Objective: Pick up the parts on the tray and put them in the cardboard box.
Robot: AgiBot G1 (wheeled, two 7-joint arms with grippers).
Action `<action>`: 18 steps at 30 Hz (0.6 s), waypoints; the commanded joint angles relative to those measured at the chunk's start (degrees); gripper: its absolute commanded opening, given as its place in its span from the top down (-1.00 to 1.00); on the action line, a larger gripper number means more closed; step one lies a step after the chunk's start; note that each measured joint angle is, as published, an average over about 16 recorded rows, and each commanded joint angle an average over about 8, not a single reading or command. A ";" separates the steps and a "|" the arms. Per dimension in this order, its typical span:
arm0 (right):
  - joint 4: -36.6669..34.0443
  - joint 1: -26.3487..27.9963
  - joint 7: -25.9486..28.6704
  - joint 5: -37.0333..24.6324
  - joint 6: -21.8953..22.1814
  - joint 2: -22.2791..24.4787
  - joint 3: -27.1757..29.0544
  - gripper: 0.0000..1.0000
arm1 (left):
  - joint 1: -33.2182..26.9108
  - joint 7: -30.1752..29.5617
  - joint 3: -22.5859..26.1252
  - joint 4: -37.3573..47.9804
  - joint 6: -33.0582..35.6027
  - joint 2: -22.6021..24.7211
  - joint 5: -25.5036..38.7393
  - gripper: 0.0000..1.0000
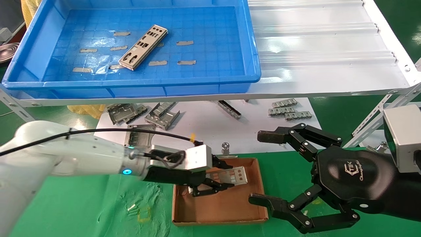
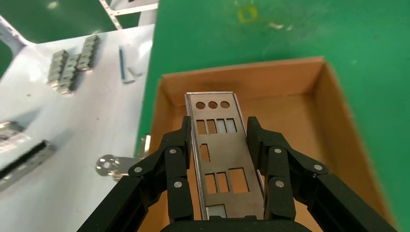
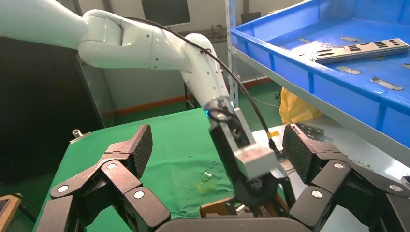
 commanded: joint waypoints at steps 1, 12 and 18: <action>0.00 0.00 0.00 0.00 0.00 0.00 0.00 -1.00 | 0.46 1.65 0.18 1.41 -1.71 1.48 0.49 1.00; 0.00 0.00 0.00 0.00 0.00 0.00 0.00 -1.00 | 0.53 5.98 0.73 5.33 -3.64 3.35 0.40 0.78; 0.00 0.00 0.00 0.00 0.00 0.00 0.00 -1.00 | 0.65 6.75 1.14 6.32 -3.92 3.41 -0.07 -0.72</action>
